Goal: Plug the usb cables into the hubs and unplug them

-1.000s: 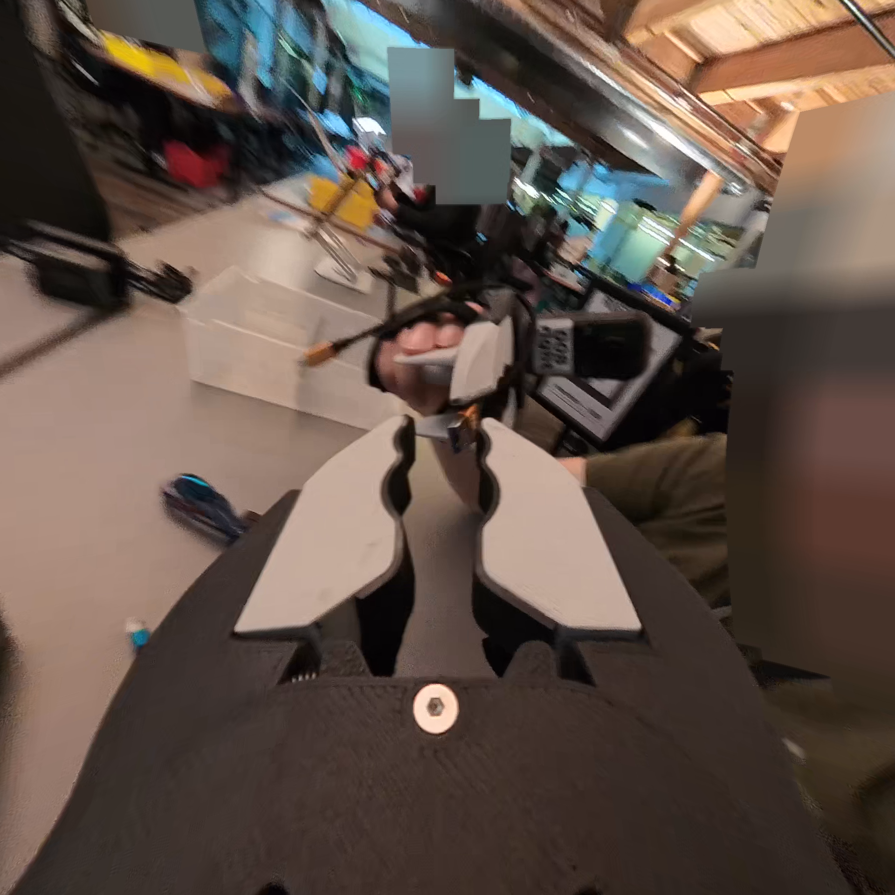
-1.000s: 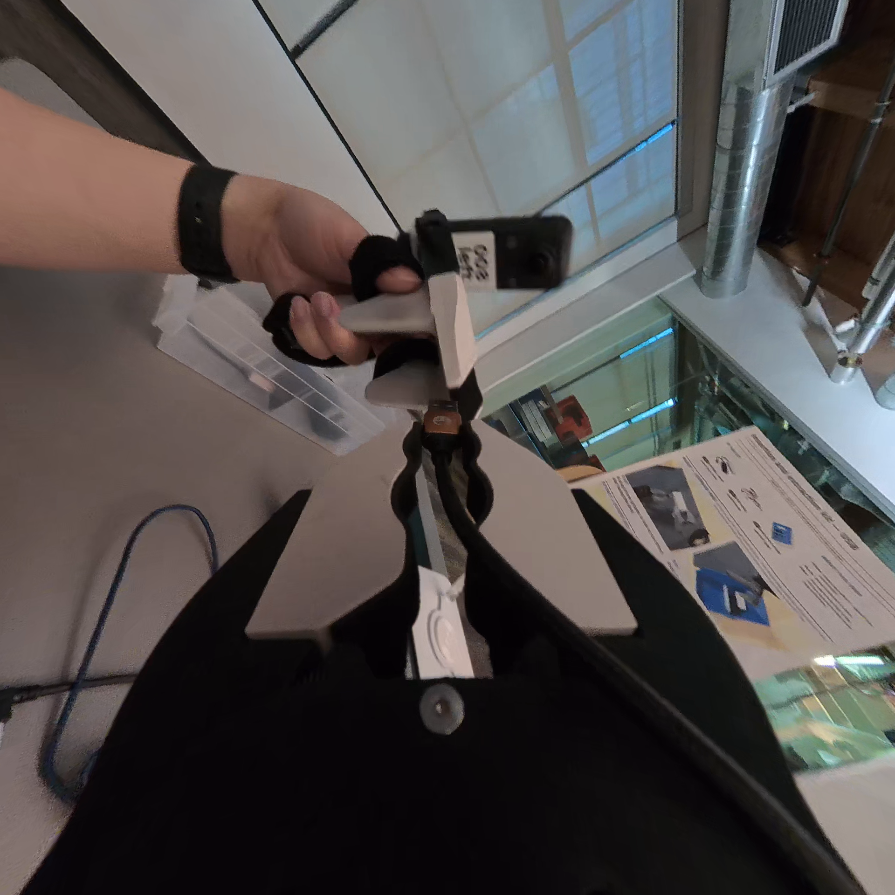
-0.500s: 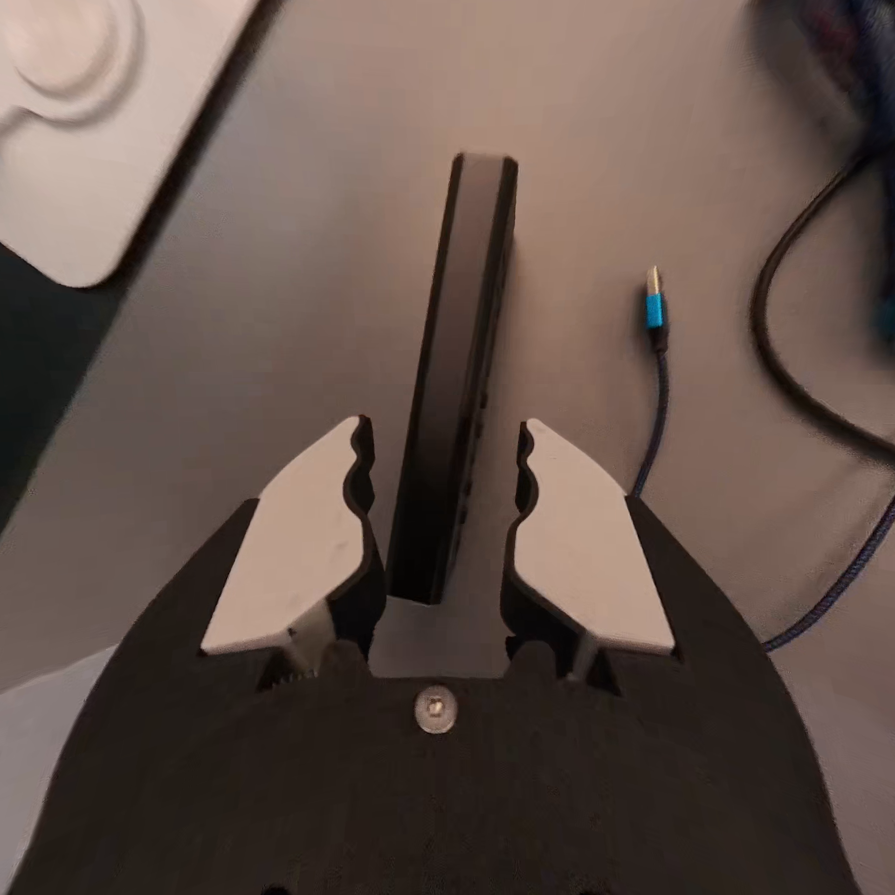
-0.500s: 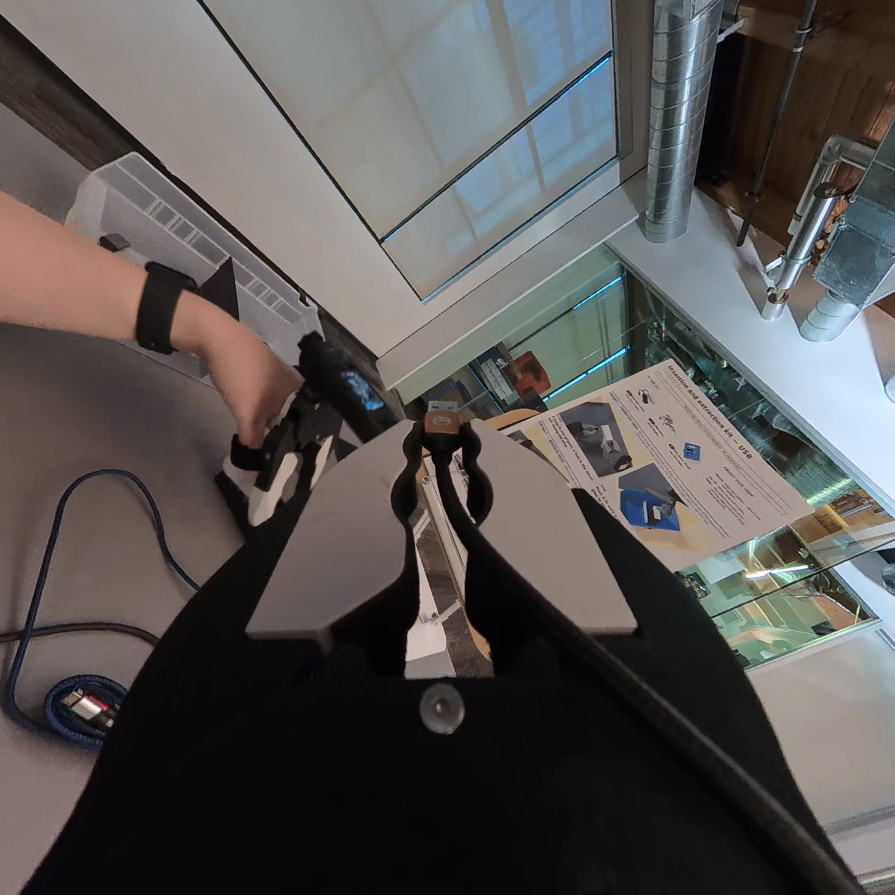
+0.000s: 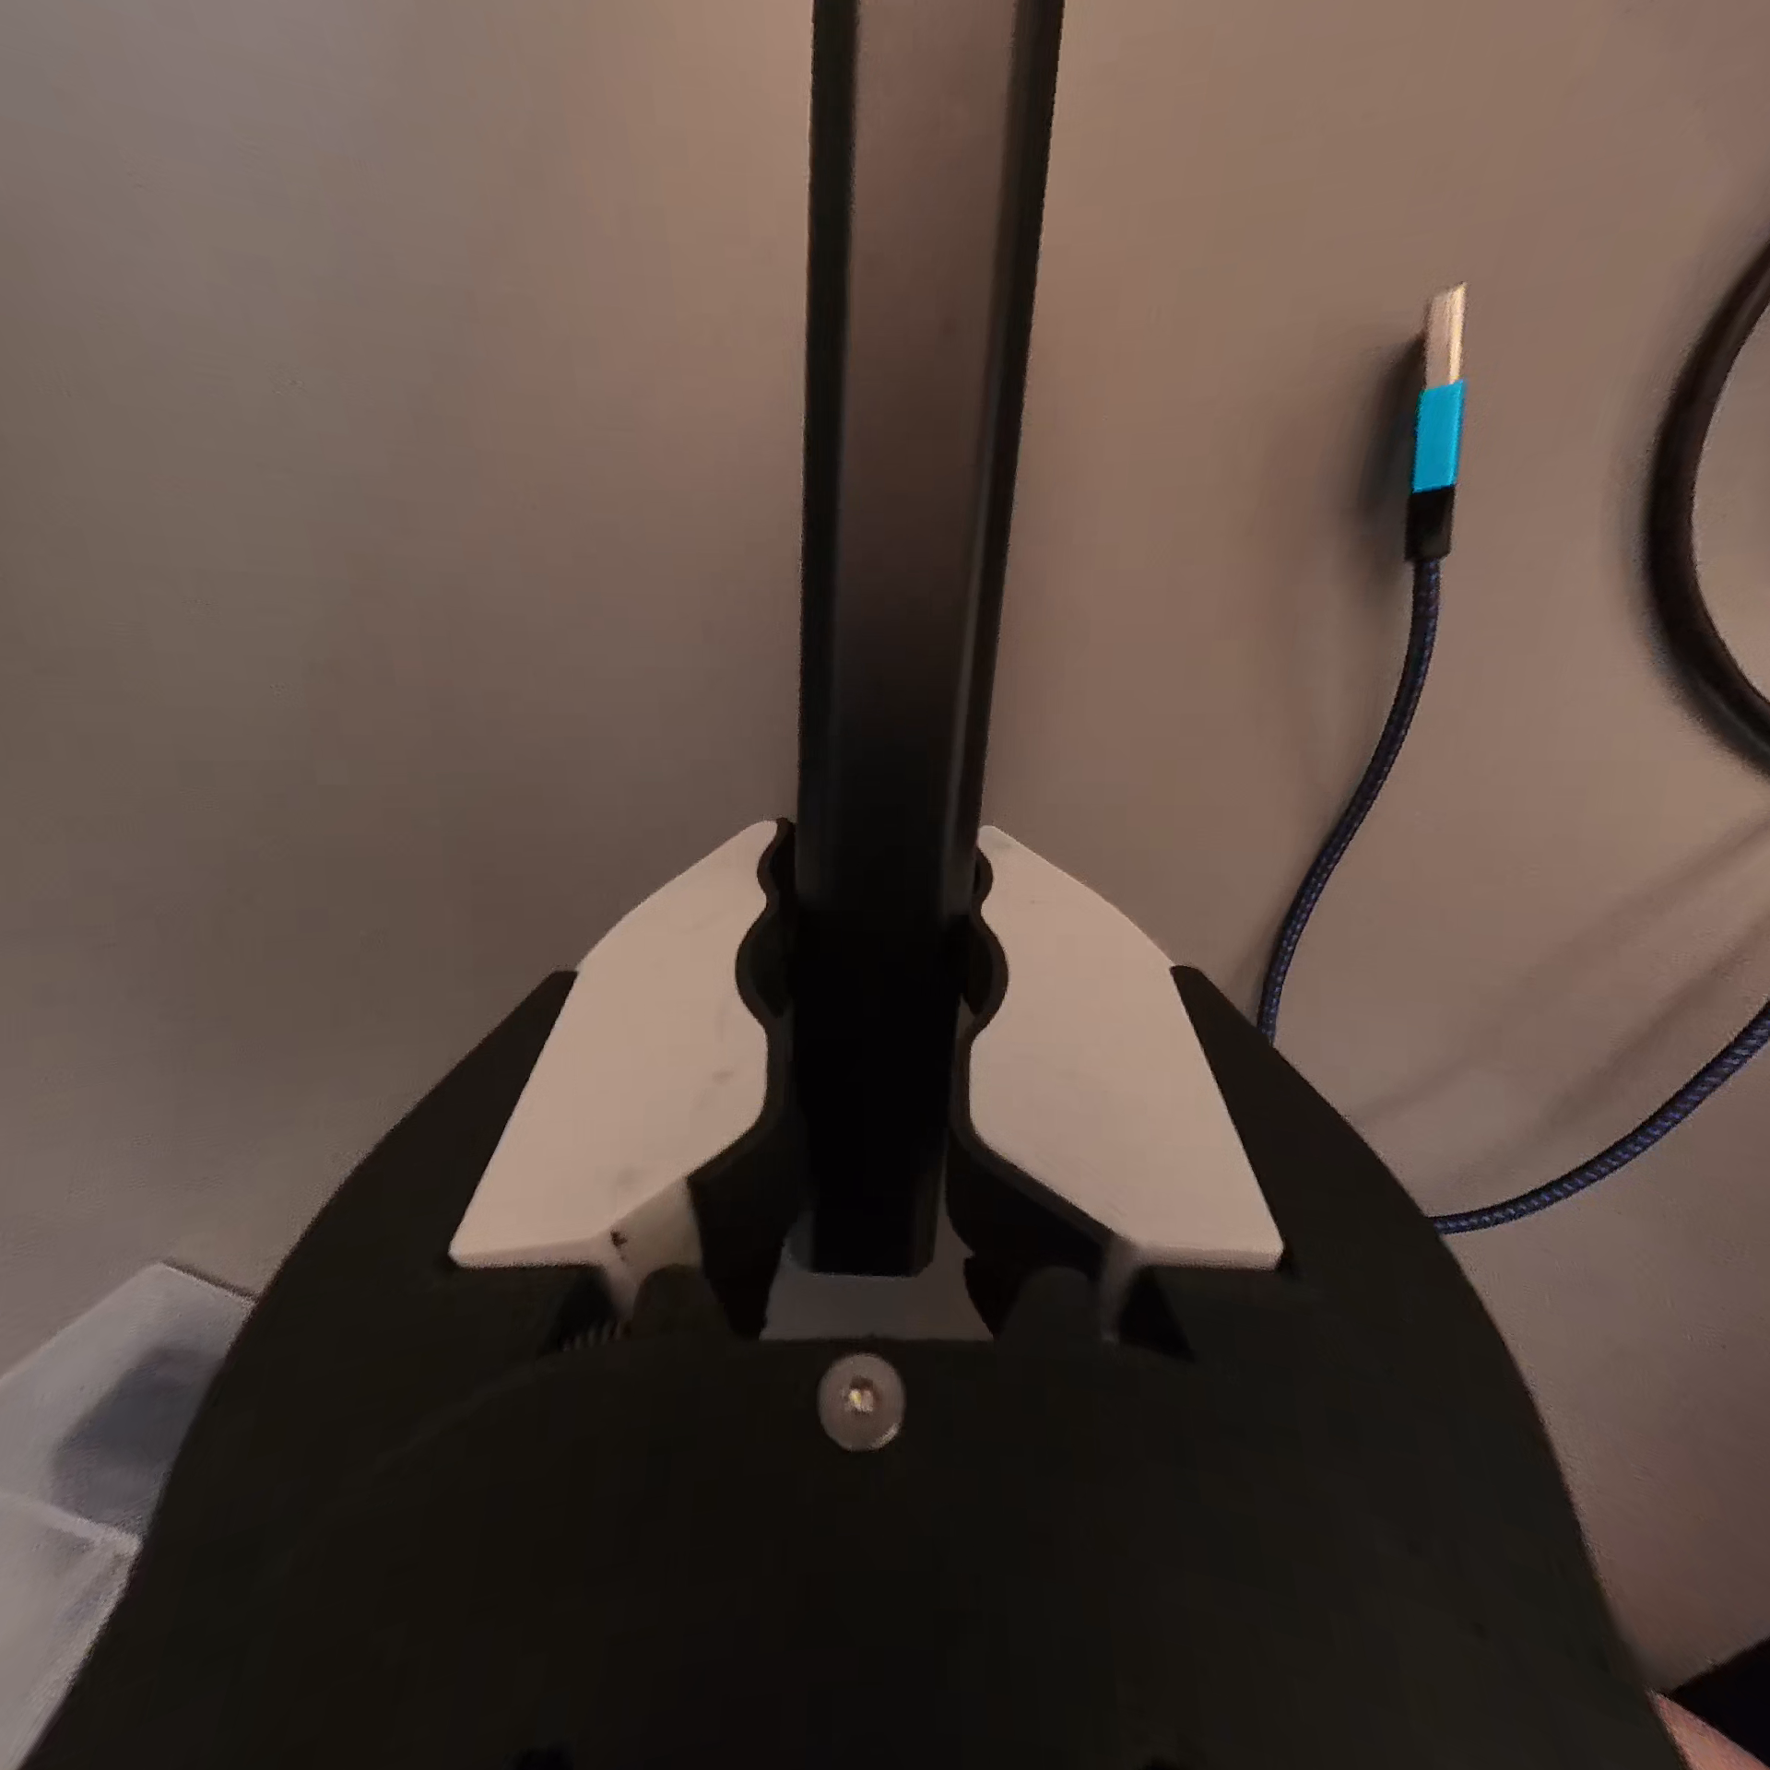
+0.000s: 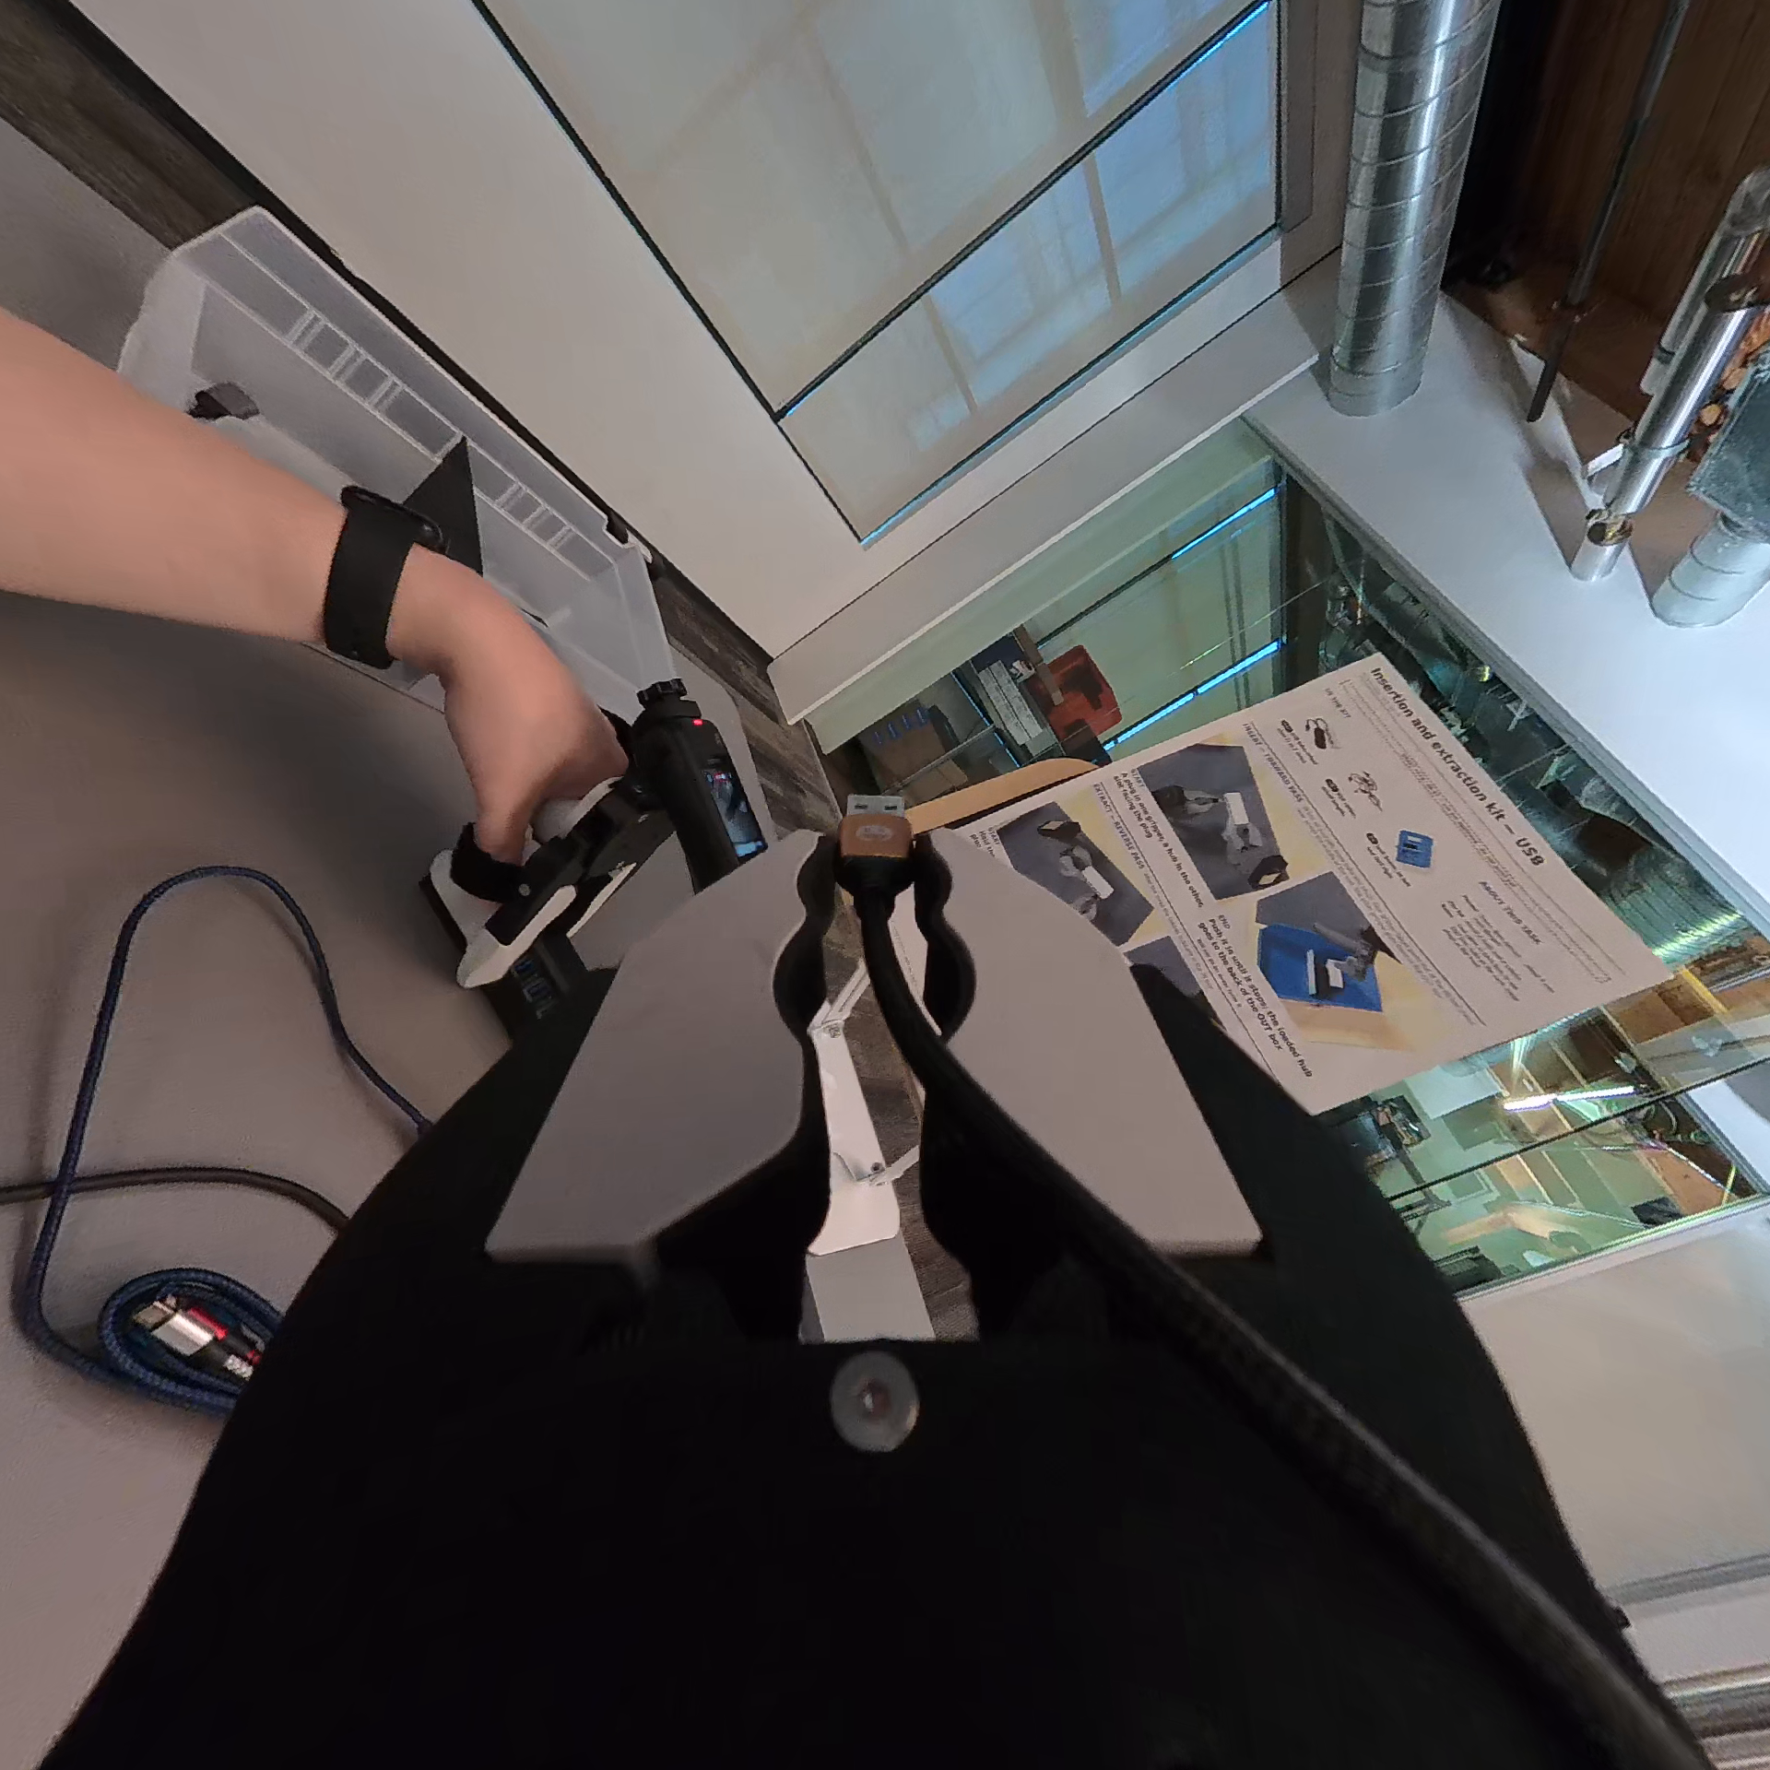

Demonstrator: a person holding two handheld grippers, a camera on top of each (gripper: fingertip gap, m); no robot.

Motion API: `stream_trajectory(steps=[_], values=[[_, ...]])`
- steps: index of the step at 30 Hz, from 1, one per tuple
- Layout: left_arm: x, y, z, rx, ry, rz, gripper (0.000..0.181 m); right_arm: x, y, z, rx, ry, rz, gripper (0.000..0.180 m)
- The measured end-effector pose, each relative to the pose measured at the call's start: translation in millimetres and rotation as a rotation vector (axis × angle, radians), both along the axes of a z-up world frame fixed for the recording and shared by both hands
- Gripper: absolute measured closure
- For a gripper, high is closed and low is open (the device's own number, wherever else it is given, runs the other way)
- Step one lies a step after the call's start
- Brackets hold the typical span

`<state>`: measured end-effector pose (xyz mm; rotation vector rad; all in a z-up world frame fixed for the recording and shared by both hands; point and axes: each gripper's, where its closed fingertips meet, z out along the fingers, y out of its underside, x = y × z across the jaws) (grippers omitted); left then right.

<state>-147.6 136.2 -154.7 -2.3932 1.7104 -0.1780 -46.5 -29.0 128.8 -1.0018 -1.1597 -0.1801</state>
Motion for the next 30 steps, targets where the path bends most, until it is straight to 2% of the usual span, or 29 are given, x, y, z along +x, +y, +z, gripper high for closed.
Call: stream_trajectory(steps=[2, 5, 7, 14, 17, 21, 26, 30], values=[[-3, -3, 0, -0.020, 0.008, 0.049, 0.145, -2, 0, -2, -0.007, -0.005, 0.000, 0.164], [-2, -5, 0, -0.026, 0.027, 0.063, 0.151, -5, 0, -5, -0.010, -0.022, -0.002, 0.164], [3, -9, 1, -0.101, -0.028, 0.108, 0.151, -7, -1, -6, -0.011, -0.032, -0.003, 0.164], [57, -54, 27, -0.675, -0.554, 0.127, 0.152, -3, 1, -5, -0.015, -0.023, -0.006, 0.164], [73, -65, 43, -0.836, -0.703, 0.102, 0.152, 1, 4, -6, -0.028, -0.006, -0.006, 0.164], [94, -73, 89, -1.034, -0.967, 0.080, 0.152, 9, 12, -10, -0.047, 0.001, -0.040, 0.163], [106, -74, 149, -1.072, -1.243, 0.064, 0.152, 28, 35, -8, -0.082, 0.095, -0.162, 0.164], [98, -64, 219, -1.119, -1.666, 0.108, 0.152, 46, 50, -1, -0.097, 0.228, -0.276, 0.164]])
